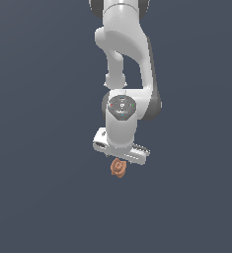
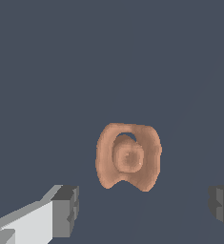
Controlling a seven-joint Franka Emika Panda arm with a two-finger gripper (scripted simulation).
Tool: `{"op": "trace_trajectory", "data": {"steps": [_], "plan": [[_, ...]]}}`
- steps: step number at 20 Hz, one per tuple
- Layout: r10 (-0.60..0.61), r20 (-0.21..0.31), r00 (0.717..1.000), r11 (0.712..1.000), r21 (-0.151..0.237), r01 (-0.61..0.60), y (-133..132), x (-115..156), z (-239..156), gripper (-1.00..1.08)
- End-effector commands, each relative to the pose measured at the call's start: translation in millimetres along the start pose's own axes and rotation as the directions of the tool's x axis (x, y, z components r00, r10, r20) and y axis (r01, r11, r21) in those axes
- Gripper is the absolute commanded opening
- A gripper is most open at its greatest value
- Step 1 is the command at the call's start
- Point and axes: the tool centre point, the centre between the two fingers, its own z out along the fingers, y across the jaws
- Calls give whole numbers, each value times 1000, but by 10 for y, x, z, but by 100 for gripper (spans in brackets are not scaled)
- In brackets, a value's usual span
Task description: Pick up the object and move it to a goal position.
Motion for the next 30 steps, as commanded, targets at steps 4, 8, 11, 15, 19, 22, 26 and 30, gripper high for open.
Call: {"op": "trace_trajectory", "data": {"steps": [4,8,11,15,19,22,26,30], "plan": [[67,2,998,998,2,-67,-27,96,167,100],[85,3,996,996,2,-85,-33,119,214,100],[81,4,997,997,2,-81,-31,111,214,100],[81,4,997,997,2,-81,-32,110,313,100],[84,3,996,996,2,-84,-29,106,535,100],[85,3,996,996,2,-85,-28,104,670,100],[85,3,996,996,2,-85,-35,112,726,100],[85,3,996,996,2,-85,-36,118,717,-100]]}}
